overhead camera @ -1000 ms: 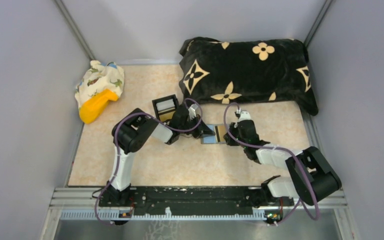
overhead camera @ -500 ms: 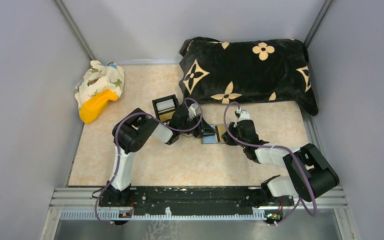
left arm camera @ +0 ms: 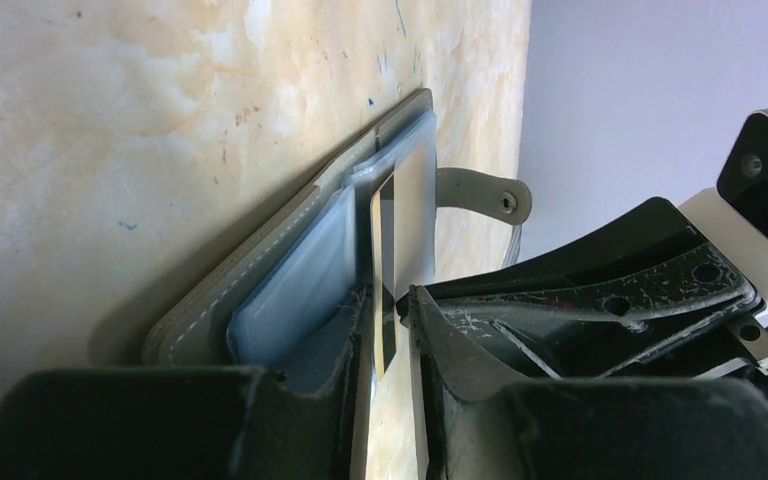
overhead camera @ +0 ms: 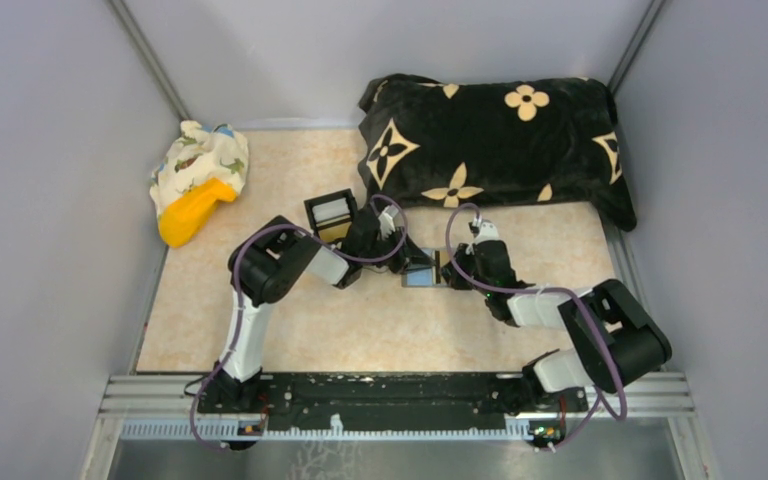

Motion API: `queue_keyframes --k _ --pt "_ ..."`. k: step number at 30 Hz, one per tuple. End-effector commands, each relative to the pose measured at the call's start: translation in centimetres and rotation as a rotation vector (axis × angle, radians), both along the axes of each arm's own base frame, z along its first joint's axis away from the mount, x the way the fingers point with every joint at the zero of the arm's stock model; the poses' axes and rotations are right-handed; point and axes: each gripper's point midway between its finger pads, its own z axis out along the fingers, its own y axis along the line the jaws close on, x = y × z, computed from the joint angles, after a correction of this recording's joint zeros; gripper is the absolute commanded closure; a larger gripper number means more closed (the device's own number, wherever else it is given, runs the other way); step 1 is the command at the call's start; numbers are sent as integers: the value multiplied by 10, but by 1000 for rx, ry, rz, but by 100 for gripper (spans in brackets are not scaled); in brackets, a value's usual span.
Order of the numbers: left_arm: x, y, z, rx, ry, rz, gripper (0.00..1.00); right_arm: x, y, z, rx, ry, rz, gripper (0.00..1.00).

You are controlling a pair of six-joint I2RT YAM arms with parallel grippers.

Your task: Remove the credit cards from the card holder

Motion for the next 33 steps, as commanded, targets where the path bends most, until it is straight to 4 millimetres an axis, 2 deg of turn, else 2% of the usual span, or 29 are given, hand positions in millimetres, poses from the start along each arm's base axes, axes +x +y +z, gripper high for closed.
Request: queue_keyframes --k 1,9,14,25,29,33 --pt "-3 -14 8 -37 -23 -39 78 -14 -3 -19 -28 62 13 96" --pt "-10 -23 3 -28 -27 -81 100 -15 -2 -22 -24 71 13 96" --pt "-12 -22 3 -24 -31 -91 100 -14 -4 -20 -22 71 2 96" --pt "-3 5 15 37 -99 -43 100 -4 -35 -3 -14 32 -87 96" --pt "0 15 15 52 -111 -28 100 -4 -38 -3 -17 31 -96 96" --pt "1 16 12 61 -105 -30 100 -3 -36 -4 -11 32 -89 96"
